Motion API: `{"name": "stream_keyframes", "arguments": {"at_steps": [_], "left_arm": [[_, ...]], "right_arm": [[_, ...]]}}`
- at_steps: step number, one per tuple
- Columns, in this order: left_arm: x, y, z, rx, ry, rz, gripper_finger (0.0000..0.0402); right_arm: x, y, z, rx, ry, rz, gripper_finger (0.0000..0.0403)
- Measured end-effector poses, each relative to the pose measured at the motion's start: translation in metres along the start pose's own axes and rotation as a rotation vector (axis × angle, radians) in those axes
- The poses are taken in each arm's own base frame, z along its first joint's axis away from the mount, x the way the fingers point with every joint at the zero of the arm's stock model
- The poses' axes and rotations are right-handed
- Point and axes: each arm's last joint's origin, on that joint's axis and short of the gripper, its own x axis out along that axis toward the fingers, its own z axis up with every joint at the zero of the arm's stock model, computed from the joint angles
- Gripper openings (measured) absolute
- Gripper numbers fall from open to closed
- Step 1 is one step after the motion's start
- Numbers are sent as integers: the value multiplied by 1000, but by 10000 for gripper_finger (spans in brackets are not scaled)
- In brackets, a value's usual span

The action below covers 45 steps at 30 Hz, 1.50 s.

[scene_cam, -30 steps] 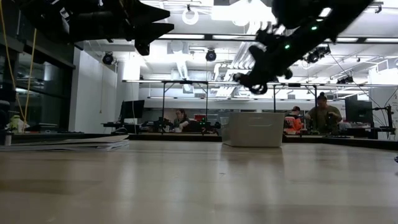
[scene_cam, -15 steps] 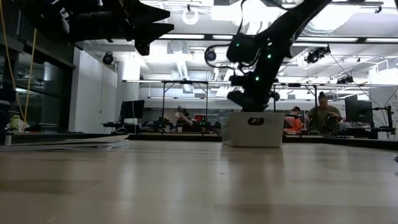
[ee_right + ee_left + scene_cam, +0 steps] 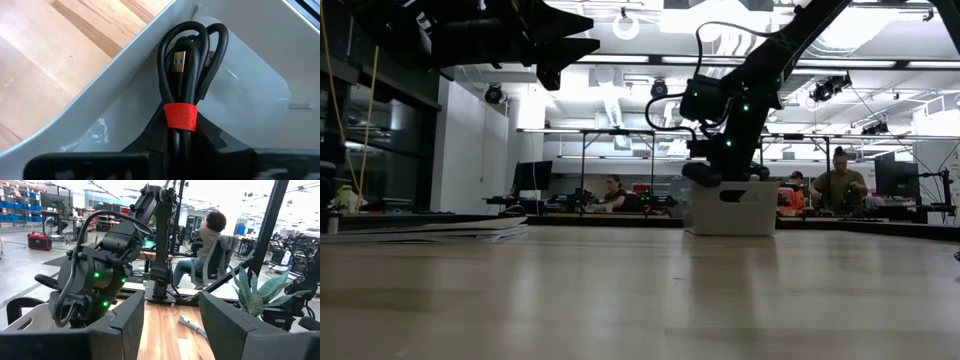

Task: Pick and place USB-C Cables
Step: Put the black usb cable into the white bin, then put the white usb cable into the white bin

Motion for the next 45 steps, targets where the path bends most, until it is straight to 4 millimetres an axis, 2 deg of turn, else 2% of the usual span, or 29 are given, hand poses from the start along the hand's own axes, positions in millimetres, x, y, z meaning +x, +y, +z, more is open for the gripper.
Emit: {"name": "stream_keyframes", "arguments": {"at_steps": [15, 19, 27, 33, 39, 45], "left_arm": [[0, 0, 0, 0, 0, 0, 170], [0, 0, 0, 0, 0, 0, 170], [0, 0, 0, 0, 0, 0, 170], [0, 0, 0, 0, 0, 0, 170], [0, 0, 0, 0, 0, 0, 170], [0, 0, -1, -4, 11, 2, 170]], "right_arm": [[0, 0, -1, 43, 3, 3, 96], [0, 0, -1, 47, 3, 1, 130], [-1, -1, 0, 22, -6, -16, 223], [-6, -2, 1, 16, -15, -19, 249], [-30, -8, 10, 14, -95, -16, 250], [-80, -13, 16, 0, -238, -7, 250]]}}
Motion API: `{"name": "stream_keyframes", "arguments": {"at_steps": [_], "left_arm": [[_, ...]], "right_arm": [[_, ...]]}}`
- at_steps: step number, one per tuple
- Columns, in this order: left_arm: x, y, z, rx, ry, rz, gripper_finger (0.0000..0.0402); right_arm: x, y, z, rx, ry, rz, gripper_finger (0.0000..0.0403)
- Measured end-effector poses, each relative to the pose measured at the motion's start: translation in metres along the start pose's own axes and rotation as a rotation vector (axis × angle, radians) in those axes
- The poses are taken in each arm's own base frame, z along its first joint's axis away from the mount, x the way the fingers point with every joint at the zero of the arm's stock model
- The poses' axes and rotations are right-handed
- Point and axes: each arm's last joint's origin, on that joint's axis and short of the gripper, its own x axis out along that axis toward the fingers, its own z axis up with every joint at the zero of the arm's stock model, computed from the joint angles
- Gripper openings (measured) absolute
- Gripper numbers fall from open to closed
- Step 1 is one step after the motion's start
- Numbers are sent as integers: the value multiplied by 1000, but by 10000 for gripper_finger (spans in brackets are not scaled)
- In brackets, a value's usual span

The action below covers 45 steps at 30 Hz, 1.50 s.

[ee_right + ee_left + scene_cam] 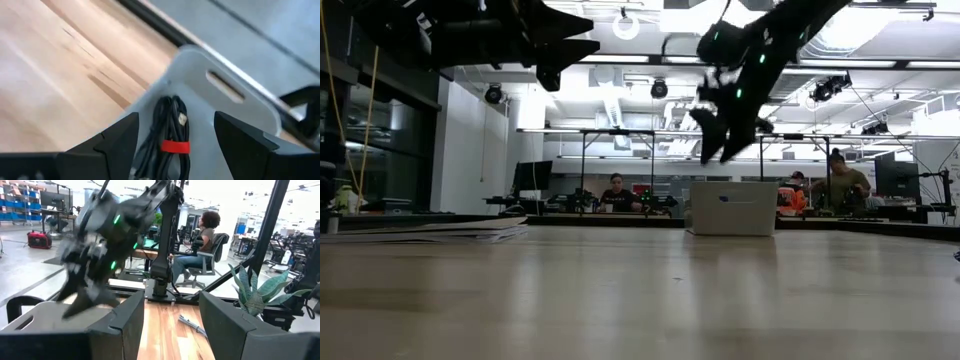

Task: Pick and place USB-C Cables
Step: Put the white usb cable into the white bin

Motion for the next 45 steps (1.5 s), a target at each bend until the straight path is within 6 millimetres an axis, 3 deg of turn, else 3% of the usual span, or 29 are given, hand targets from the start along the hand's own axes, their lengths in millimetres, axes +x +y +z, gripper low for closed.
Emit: {"name": "stream_keyframes", "arguments": {"at_steps": [8, 16, 20, 24, 29, 45], "left_arm": [[0, 0, -3, -38, 26, 4, 170], [0, 0, -3, -70, 33, 6, 170], [0, 1, -3, -67, 26, 6, 170], [0, 1, -3, -32, 25, 6, 170], [0, 1, -4, -31, 40, 8, 170], [0, 1, -3, -29, 32, 6, 170]], "right_arm": [[-65, 20, -4, -72, -159, 89, 250], [-81, 24, -72, -41, -304, 241, 250], [-90, 22, -93, 29, -499, 479, 250], [-102, 20, -97, 14, -719, 678, 250], [-112, 20, -92, -56, -853, 742, 250], [-113, 20, -92, -75, -870, 740, 250]]}}
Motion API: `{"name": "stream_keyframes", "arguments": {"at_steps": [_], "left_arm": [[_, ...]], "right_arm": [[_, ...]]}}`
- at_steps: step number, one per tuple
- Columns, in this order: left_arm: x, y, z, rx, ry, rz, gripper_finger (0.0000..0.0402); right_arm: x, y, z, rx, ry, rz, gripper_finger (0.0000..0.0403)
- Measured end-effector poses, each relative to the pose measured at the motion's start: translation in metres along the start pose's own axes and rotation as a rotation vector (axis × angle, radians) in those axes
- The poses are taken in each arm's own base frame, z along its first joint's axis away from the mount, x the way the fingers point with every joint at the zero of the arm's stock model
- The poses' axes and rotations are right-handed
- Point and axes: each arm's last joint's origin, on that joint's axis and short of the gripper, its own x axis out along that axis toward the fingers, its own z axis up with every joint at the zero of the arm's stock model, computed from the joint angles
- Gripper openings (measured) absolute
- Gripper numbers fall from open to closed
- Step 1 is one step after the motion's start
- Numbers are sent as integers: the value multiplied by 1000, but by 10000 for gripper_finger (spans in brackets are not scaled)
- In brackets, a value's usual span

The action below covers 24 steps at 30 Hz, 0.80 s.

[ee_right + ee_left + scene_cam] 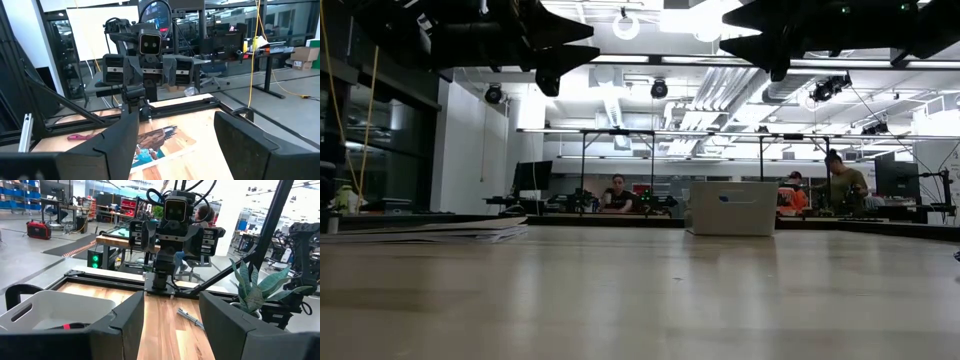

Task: Pick and place USB-C Cables
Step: Put the white usb cable into the white bin

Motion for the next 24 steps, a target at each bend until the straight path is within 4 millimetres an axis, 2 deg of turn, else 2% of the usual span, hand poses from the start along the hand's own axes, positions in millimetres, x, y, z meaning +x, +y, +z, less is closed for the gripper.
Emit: {"name": "stream_keyframes", "arguments": {"at_steps": [24], "left_arm": [[0, 0, 0, -8, 0, 0, 170]], "right_arm": [[0, 0, 0, 7, 0, -3, 250]]}}
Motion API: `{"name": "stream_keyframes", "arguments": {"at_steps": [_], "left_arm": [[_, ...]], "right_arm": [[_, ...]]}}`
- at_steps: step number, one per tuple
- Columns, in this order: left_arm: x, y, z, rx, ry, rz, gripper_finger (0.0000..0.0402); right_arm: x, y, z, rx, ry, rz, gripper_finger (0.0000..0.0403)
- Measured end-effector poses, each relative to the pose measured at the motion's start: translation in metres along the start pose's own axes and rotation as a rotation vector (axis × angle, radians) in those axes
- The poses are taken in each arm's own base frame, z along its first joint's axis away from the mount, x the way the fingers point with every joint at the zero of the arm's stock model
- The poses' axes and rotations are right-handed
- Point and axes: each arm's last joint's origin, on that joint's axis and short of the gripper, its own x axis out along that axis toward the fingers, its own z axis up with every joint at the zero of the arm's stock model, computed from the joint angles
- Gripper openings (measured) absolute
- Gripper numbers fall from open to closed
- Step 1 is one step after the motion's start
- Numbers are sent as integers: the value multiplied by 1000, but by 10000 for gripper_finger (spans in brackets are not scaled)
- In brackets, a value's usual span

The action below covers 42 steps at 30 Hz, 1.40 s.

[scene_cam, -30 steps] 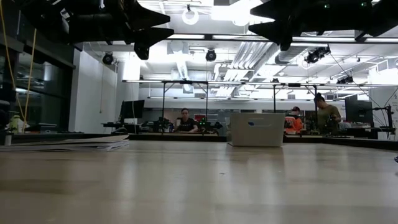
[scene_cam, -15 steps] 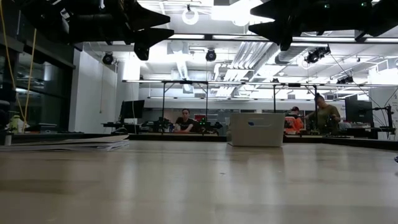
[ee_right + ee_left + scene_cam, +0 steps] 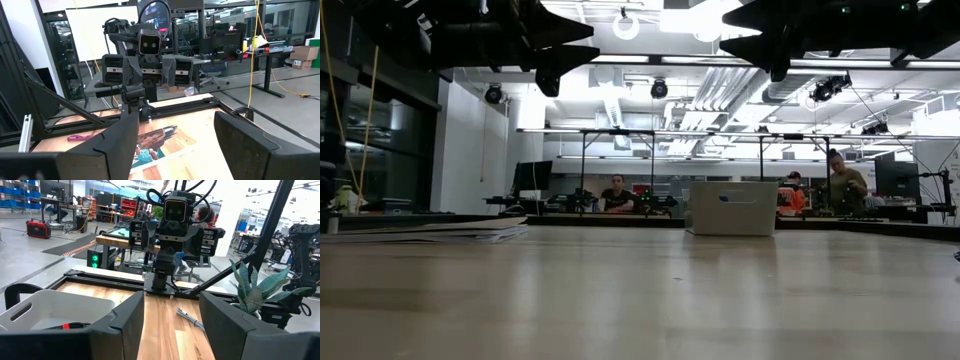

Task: Pick and place USB-C Cables
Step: Put the white usb cable into the white bin

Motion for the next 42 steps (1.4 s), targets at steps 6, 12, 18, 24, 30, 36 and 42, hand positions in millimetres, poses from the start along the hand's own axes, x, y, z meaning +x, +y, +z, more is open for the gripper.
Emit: {"name": "stream_keyframes", "arguments": {"at_steps": [6, 12, 18, 24, 30, 36, 42], "left_arm": [[0, 0, 0, -7, 0, 0, 170], [0, 0, 0, -7, 0, 0, 170], [0, 0, 0, -4, -1, 0, 170], [0, 0, 0, 0, 0, -1, 170], [0, 0, 0, 0, 0, -1, 170], [0, 0, 0, 0, 1, -1, 170], [0, 0, 0, 0, 1, -1, 170]], "right_arm": [[0, 1, -1, 67, 14, 45, 250], [2, 12, 4, 119, 53, 219, 250], [6, 41, 18, 140, 432, 225, 250], [-13, 66, 13, 86, 877, 42, 250], [-34, 85, -12, -13, 1200, 127, 250], [-46, 97, -42, -12, 1394, 142, 250], [-43, 104, -59, -135, 1434, 164, 250]]}}
